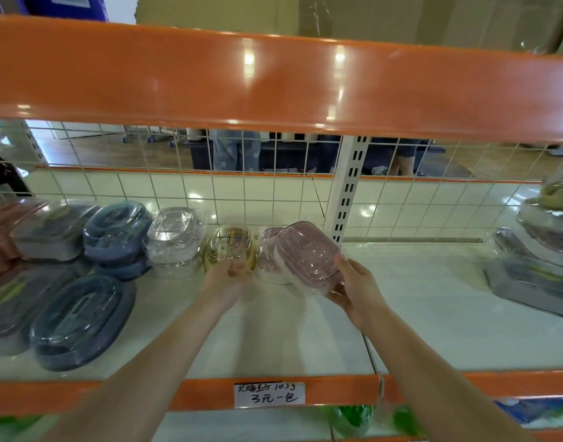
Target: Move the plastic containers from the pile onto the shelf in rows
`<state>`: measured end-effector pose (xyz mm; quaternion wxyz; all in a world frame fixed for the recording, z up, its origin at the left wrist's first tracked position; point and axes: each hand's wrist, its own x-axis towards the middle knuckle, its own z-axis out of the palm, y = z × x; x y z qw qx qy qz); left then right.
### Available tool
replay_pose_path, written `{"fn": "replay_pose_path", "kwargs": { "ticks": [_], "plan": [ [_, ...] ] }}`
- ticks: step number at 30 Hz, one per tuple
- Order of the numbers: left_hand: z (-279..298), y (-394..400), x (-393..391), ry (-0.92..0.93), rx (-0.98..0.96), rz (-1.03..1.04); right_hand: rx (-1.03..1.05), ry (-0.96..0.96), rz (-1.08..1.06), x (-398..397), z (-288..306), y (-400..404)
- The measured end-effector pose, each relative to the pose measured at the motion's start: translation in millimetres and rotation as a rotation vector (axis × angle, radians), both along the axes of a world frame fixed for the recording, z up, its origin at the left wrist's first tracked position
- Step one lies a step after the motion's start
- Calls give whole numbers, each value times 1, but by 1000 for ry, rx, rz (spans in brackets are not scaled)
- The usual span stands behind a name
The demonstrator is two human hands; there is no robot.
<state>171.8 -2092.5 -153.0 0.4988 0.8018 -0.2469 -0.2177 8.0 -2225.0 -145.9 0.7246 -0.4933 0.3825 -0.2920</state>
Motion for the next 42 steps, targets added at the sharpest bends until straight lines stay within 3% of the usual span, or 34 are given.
{"fn": "replay_pose_path", "kwargs": {
  "ticks": [7, 11, 19, 22, 27, 34, 42],
  "plan": [
    [-4, 6, 13, -330, 332, -116, 40, -39, -58, 12, -6, 2],
    [-5, 10, 13, -642, 417, -133, 85, -86, -137, 13, -8, 1],
    [-8, 0, 23, -662, 530, -258, 188, -157, -127, 33, -1, 3],
    [-7, 0, 26, -669, 535, -279, -4, -57, -17, 42, -6, 7],
    [-2, -1, 33, -673, 558, -292, -452, 304, 45, 50, -26, 6],
    [2, -3, 38, -656, 534, -265, -879, 372, 65, 64, -24, 5],
    [12, -7, 33, -692, 603, -266, -943, 561, 85, 84, -18, -3]
  ]
}}
